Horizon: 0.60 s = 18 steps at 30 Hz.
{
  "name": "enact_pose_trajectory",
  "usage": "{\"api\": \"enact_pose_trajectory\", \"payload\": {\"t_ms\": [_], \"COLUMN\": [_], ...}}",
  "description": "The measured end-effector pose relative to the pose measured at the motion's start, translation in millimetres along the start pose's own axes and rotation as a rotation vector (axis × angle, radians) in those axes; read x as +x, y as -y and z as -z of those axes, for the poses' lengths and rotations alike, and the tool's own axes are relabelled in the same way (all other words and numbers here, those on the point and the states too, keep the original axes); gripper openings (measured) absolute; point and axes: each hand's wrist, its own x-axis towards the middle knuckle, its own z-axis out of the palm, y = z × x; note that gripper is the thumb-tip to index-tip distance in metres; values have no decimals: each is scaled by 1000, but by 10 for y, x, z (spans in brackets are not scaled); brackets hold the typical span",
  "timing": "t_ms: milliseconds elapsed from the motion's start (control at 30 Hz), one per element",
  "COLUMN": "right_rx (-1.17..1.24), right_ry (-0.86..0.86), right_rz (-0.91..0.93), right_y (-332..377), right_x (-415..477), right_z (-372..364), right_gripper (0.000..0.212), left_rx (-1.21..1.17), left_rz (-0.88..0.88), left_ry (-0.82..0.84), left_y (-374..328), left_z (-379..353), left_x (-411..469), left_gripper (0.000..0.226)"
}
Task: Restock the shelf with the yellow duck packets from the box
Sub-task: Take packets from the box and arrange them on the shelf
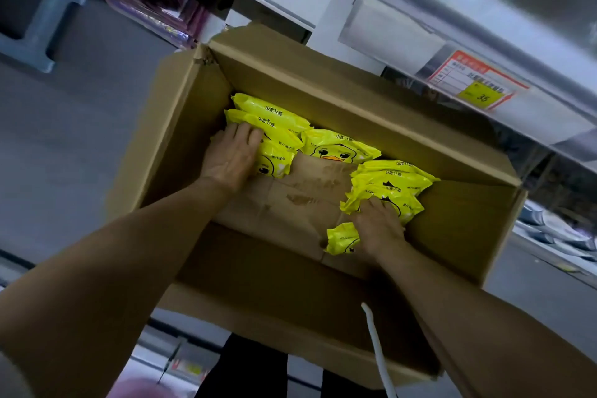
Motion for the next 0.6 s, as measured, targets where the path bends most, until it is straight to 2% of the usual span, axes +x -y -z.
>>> {"api": "enact_pose_trajectory", "payload": {"t_ms": [133,233,300,400,500,600], "right_rx": [316,741,926,1118,1275,1357], "right_ry": [66,143,157,128,100,86], "right_rz": [-30,-69,-66,-68,-60,-45], "right_y": [-48,-86,-107,-103,-83,-52], "right_x": [-19,-110,-214,-371,-552,-771], "right_z": [51,149,243,377,486,603], "right_gripper": [70,71,68,59,49,53], "left_rx": [82,-65,-203,-396,-477,-562], "left_rz": [0,64,89,122,107,92], "left_ry": [148,253,304,348,333,297], "left_y": [3,-10,-17,-27,-20,5], "left_z": [-71,-49,30,244,518,807], "left_x": [9,-45,-102,-191,-262,-344], "left_gripper": [44,46,48,51,53,51]}}
